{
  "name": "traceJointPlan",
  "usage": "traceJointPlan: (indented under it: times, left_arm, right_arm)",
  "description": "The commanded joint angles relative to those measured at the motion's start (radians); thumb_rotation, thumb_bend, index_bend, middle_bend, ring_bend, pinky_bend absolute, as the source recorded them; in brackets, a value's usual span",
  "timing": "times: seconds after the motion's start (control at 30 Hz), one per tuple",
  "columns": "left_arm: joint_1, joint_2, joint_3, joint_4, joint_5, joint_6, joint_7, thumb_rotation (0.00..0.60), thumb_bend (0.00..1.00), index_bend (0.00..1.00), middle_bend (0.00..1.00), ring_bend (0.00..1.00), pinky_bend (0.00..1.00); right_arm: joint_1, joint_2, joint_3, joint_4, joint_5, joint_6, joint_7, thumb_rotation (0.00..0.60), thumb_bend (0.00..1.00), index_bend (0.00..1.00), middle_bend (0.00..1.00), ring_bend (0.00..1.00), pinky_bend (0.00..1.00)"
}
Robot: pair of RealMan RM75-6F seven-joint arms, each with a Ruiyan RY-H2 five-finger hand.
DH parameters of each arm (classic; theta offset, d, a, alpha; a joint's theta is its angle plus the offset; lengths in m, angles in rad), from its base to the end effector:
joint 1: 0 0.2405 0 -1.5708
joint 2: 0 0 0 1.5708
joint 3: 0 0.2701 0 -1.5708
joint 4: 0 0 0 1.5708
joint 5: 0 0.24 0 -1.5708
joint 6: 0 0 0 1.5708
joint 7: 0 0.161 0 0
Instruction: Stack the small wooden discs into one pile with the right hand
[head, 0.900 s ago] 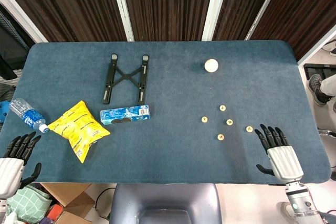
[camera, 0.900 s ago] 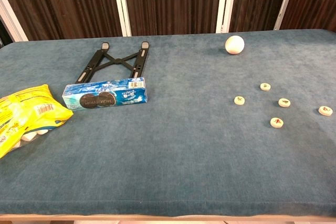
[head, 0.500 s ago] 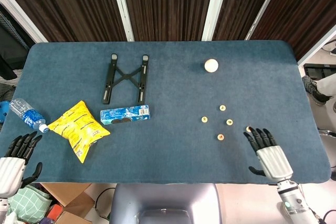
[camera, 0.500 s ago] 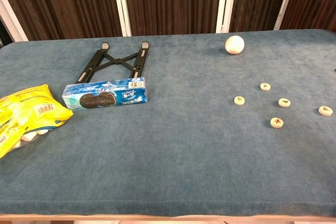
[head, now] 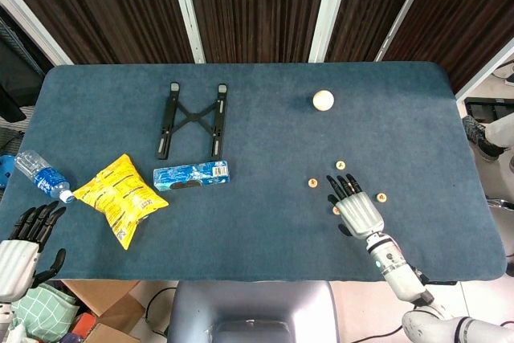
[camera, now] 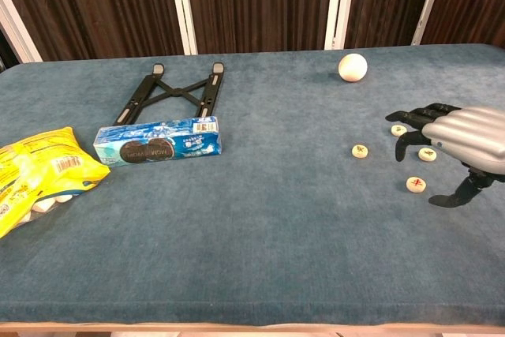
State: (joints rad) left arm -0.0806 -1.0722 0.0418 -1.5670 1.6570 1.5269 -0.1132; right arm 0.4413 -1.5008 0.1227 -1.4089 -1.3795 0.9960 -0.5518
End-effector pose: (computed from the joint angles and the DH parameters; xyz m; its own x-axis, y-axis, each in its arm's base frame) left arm -0.3340 0.1772 0.1408 0.3875 0.0636 0.9197 0.9148 -0.1501 -0.3751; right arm -0.2602 -0.3117 -0.0349 0.7296 -0.1775 0.6604 -0.6716 -0.3684 0.6429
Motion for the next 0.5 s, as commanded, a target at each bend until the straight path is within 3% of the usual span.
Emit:
traceJointPlan:
  times: [0.03,0.23,0.5]
  left_arm:
    - [0.001,0.000,0.001,0.000,-0.001,0.000,0.001,0.600,0.49,0.00,0.00,0.00,0.07]
    - [0.003,0.002,0.001,-0.001,-0.001,0.004,0.000,0.600,0.49,0.00,0.00,0.00,0.07]
    - [0.002,0.003,0.001,0.000,-0.002,0.003,-0.004,0.600,0.49,0.00,0.00,0.00,0.07]
  right_arm:
    - [0.011,-0.018,0.002,0.026,0.019,-0.009,-0.009,0.600,0.38,0.47,0.00,0.00,0.00]
    - [0.034,-0.045,-0.002,0.071,0.047,-0.025,-0.009,0.600,0.46,0.51,0.00,0.00,0.00]
    - [0.043,-0.059,-0.016,0.099,0.067,-0.019,0.000,0.600,0.46,0.53,0.00,0.00,0.00]
